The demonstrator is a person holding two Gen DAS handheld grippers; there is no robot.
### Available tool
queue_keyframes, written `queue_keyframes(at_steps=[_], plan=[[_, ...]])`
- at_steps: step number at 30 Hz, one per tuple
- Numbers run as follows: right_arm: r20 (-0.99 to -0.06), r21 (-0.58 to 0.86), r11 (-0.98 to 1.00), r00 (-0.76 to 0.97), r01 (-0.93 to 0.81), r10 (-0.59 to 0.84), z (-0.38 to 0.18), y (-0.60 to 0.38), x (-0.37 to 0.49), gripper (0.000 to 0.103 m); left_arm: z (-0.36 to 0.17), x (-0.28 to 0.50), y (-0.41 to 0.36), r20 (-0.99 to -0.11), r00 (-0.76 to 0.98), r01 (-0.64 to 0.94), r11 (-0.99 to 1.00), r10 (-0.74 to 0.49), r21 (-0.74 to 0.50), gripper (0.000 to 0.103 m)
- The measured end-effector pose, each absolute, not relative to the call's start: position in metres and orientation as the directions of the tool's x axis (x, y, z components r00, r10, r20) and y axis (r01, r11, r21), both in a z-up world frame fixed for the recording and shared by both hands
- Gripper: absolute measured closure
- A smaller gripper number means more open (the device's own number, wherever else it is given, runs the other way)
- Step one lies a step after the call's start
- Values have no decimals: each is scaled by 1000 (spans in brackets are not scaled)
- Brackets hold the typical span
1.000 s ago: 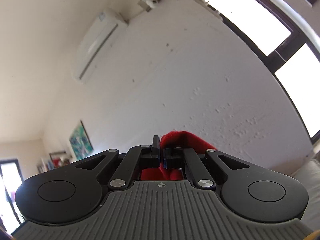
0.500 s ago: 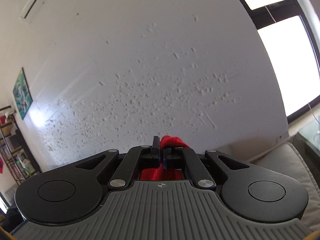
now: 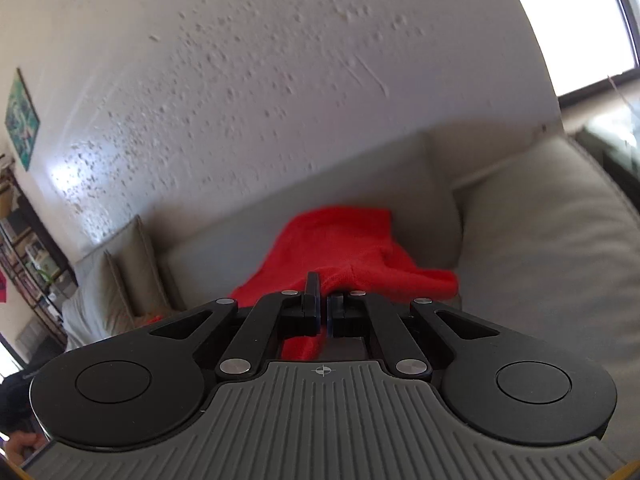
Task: Fold clothes
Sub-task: 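Raise the red shirt high with both grippers to let it hang, then lower the red shirt flat onto the bed and open both grippers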
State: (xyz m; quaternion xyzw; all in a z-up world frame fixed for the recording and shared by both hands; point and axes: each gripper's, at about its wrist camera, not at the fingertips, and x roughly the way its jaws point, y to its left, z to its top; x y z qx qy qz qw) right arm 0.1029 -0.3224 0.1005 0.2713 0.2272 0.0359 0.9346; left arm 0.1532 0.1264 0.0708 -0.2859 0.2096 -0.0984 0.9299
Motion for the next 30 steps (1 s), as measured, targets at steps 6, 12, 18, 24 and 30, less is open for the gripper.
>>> queue_keyframes(at_steps=[6, 12, 18, 24, 30], plan=[[-549, 572, 802, 806, 172, 219, -34, -305, 71, 101, 8, 138, 139, -456, 838, -48, 794, -298, -607, 103], [-609, 547, 808, 767, 219, 204, -61, -299, 46, 101, -55, 124, 152, -569, 766, -163, 766, -299, -622, 95], [-619, 601, 768, 737, 221, 273, -54, -302, 46, 79, -107, 123, 158, -630, 710, -249, 725, -315, -643, 67], [-611, 669, 692, 731, 271, 305, -62, -305, 29, 51, -130, 137, 146, -640, 682, -237, 721, -354, -651, 65], [-630, 702, 627, 703, 336, 329, -81, -298, 13, 51, -136, 155, 137, -629, 679, -214, 718, -378, -662, 67]])
